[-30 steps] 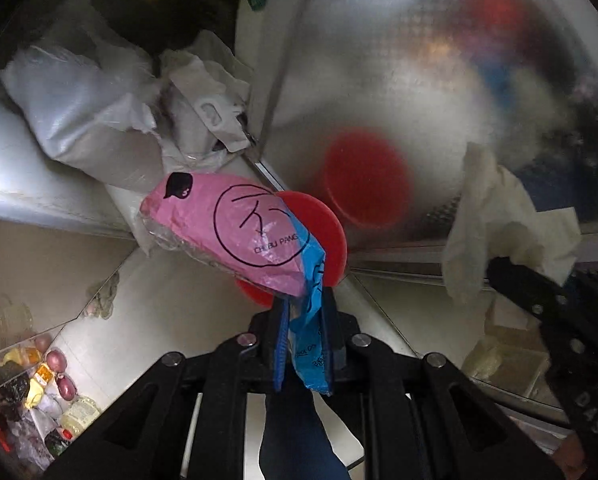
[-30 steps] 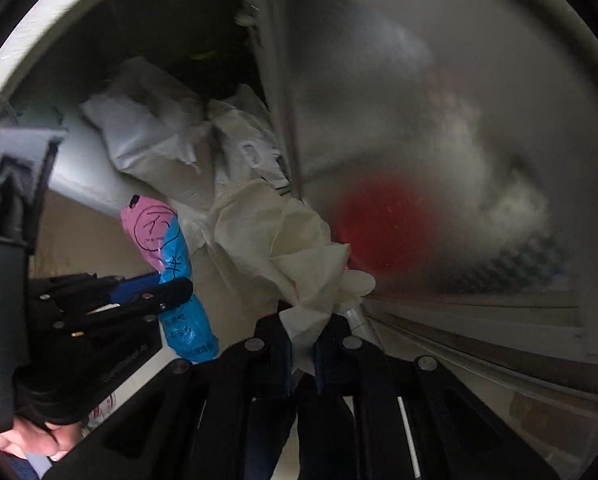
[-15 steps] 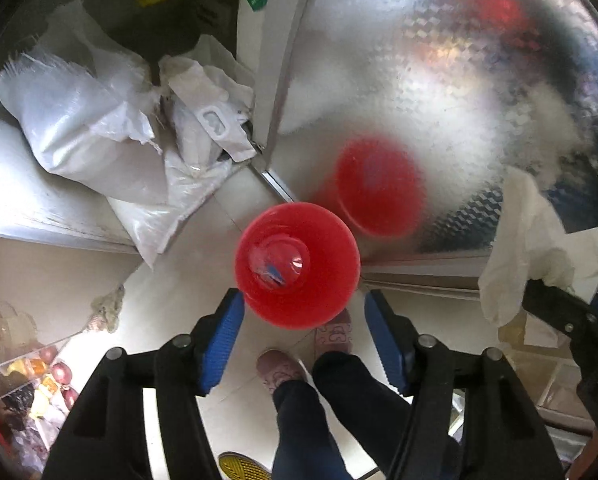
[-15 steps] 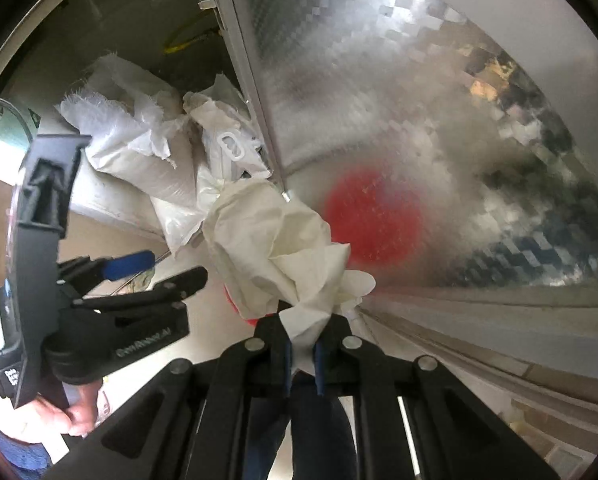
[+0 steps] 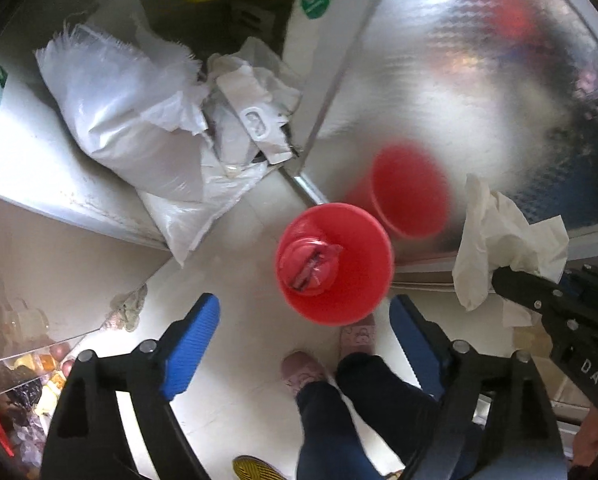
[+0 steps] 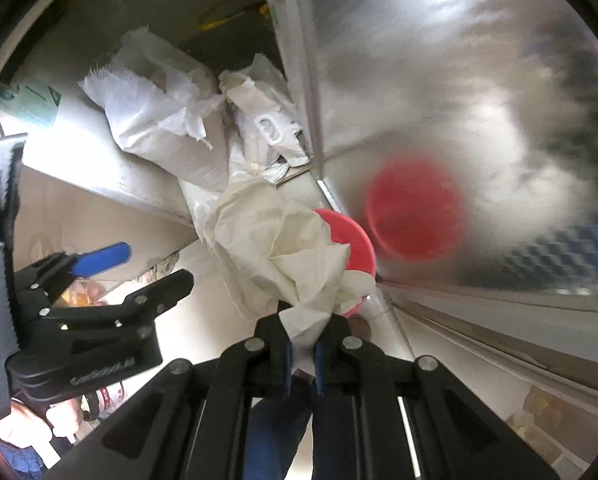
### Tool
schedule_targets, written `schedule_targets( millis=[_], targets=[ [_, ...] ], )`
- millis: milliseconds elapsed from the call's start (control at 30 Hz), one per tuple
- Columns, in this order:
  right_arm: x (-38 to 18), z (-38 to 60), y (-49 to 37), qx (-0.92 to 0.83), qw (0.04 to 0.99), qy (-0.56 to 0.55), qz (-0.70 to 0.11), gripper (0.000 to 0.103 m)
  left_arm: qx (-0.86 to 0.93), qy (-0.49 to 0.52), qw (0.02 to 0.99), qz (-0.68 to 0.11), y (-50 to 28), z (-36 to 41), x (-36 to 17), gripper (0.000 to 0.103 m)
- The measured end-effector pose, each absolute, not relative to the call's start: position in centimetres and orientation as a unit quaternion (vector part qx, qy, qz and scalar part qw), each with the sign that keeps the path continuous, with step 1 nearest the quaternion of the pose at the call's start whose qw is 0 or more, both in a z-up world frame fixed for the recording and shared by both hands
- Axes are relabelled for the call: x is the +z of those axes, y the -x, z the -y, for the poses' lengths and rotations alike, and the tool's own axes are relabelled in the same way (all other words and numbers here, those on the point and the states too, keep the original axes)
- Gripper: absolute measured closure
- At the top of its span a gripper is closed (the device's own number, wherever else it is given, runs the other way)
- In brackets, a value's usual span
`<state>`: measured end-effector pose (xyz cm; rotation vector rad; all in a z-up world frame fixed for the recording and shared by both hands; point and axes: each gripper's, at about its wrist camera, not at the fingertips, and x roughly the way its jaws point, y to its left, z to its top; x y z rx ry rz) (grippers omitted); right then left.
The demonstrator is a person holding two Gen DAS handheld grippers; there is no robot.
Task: Collect trash
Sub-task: 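Open the left tool over the red bin while the right tool releases the glove, then raise both tools back up to the countertop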
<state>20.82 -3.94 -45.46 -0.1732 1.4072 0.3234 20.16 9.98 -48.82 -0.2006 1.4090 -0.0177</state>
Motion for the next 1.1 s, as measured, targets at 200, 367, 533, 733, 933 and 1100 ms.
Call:
schedule_targets(
  millis=[200,367,533,733,933,1100],
  targets=[
    [-49.5,3.0,-21.0,0.161,0.728,0.093,-0.660,0.095,0.010,0.111,0.752,-0.650,-19.6,-11.8,-52.0,0.007],
    [-52.1,2.5,-21.6,0.166,0.725,0.113,-0.659,0.095,0.019,0.111,0.747,-0.656,-19.3,-12.3,-54.2,0.001],
    [-54.3,2.7,-22.4,0.171,0.714,0.115,-0.669,0.095,0.027,0.122,0.742,-0.659,-19.3,-13.0,-55.8,0.001],
    [-55.9,2.6,-22.6,0.152,0.720,0.148,-0.661,0.047,0.028,0.120,0.735,-0.666,-19.1,-13.1,-57.4,0.001],
    [-54.2,3.0,-21.8,0.166,0.718,0.151,-0.659,0.022,0.038,0.114,0.735,-0.667,-18.0,-12.9,-55.4,0.001],
    [-48.5,2.2,-20.1,0.183,0.740,0.163,-0.627,0.011,0.042,0.086,0.746,-0.658,-16.9,-12.7,-49.8,0.001]
  ],
)
